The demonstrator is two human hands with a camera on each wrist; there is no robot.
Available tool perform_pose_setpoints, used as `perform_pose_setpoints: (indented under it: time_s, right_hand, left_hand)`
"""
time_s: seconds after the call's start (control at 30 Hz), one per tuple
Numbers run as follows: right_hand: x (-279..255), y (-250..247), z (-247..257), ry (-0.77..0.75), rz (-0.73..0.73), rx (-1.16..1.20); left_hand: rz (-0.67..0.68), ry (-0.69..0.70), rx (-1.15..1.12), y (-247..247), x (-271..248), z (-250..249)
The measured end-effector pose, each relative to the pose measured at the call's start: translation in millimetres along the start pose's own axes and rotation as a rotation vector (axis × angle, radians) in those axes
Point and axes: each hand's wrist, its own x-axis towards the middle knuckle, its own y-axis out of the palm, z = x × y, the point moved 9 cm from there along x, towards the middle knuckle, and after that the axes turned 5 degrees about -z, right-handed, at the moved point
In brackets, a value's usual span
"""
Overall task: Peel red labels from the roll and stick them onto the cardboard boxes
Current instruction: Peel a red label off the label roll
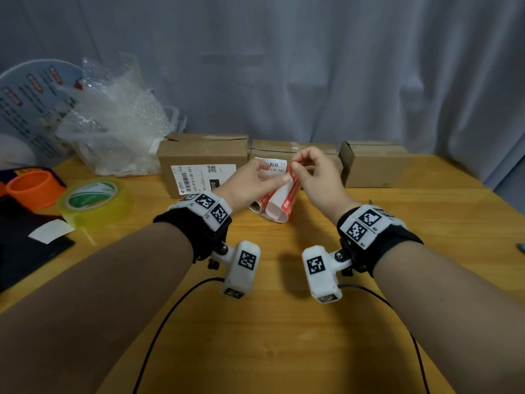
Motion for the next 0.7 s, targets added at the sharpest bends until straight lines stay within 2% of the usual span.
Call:
perform_pose_setpoints:
  time_s: [0.07,0.23,0.4,0.5,0.6,0.7]
  right_hand:
    - [0.9,3.3,4.4,-0.021,0.018,-0.001]
    - [5.8,-1.4,12.1,-0.054,0.04,-0.049]
    - [17.0,-0.7,18.6,-0.111,0.118,-0.158]
    - [23.0,-1.2,23.1,-0.115,0.116,-0.208]
    - [27.8,-8.7,27.9,-0.123,0.067,-0.208]
    - [31.6,-22.0,25.6,-0.093,-0.041,-0.119]
  left_hand:
    - [0.067,-0.038,-0.026,8.2,-2.1,-0.4]
    - [0.027,-0.063,-0.119,4.9,-0.4,5.8]
    - [0.137,-0.088,-0.139,15.7,-4.2,-0.8]
    - [0.055,-0.066,-0.09,9.7,-1.0,-7.1]
    - [-0.002,-0.063,-0.023,6.9,3.9,-4.5]
    - [0.016,-0.053,0.044,9.5,5.2,4.8]
